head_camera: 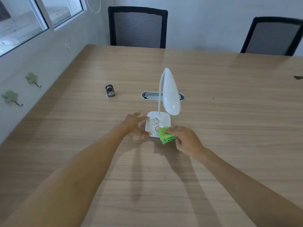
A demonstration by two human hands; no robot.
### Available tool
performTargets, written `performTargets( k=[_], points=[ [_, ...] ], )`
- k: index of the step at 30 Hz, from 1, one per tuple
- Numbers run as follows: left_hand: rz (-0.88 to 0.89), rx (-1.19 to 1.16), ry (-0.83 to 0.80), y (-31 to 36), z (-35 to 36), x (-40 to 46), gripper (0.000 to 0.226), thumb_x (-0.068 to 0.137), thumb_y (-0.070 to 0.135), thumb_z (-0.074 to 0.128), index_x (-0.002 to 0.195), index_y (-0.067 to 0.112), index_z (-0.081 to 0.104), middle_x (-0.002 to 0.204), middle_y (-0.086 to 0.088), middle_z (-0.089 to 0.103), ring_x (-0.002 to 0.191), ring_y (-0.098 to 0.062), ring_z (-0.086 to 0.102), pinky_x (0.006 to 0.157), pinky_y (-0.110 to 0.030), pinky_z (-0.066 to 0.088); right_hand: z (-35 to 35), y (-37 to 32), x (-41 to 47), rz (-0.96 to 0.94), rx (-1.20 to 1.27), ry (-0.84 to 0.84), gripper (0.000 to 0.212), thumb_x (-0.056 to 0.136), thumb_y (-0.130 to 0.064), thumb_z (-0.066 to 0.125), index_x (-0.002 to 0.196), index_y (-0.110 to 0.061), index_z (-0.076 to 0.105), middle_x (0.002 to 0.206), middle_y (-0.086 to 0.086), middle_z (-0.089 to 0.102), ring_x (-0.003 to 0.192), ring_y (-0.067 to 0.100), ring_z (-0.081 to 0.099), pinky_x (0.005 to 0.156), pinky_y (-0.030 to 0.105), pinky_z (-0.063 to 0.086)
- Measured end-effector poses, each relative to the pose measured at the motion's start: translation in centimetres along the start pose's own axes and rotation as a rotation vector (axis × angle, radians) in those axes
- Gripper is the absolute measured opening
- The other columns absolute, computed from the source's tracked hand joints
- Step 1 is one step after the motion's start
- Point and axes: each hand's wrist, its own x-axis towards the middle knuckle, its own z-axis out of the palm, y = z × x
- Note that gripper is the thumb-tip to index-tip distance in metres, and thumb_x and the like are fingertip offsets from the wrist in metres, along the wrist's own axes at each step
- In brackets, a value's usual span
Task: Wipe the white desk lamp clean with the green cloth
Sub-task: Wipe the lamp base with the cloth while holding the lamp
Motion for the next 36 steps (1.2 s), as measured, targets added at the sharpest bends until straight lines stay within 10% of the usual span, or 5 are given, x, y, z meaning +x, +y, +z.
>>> performTargets(
  k=[19,28,36],
  points=[
    [0.002,0.037,0.005,0.0,0.1,0.0,0.091,0.070,0.059,0.069,0.148,0.043,0.024,0.160,-0.003,0.015,0.145,-0.032,0.010,0.117,-0.046,0.024,-0.3,-1.0,-0.3,-0.071,-0.010,-0.097,0.061,0.065,-0.012,0.027,0.111,-0.022,0.065,0.117,0.001,0.070,0.107,0.026,0.063,0.088,0.041,0.053],
    [-0.011,0.048,0.005,0.2,0.0,0.0,0.092,0.070,0.059,0.069,0.148,0.042,0.024,0.160,-0.002,0.016,0.146,-0.030,0.009,0.116,-0.048,0.024,0.9,-0.3,4.0,0.193,0.095,-0.020,0.058,0.073,0.006,0.042,0.119,-0.023,0.061,0.130,0.006,0.061,0.119,0.029,0.055,0.098,0.042,0.048],
    [-0.015,0.055,-0.006,0.1,-0.1,0.2,0.093,0.069,0.059,0.070,0.148,0.043,0.024,0.160,-0.002,0.016,0.146,-0.030,0.008,0.115,-0.049,0.025,0.9,-0.6,-2.3,-0.043,-0.066,-0.070,0.056,0.063,-0.004,0.039,0.109,-0.024,0.065,0.114,0.000,0.070,0.108,0.026,0.063,0.082,0.045,0.054]
  ],
)
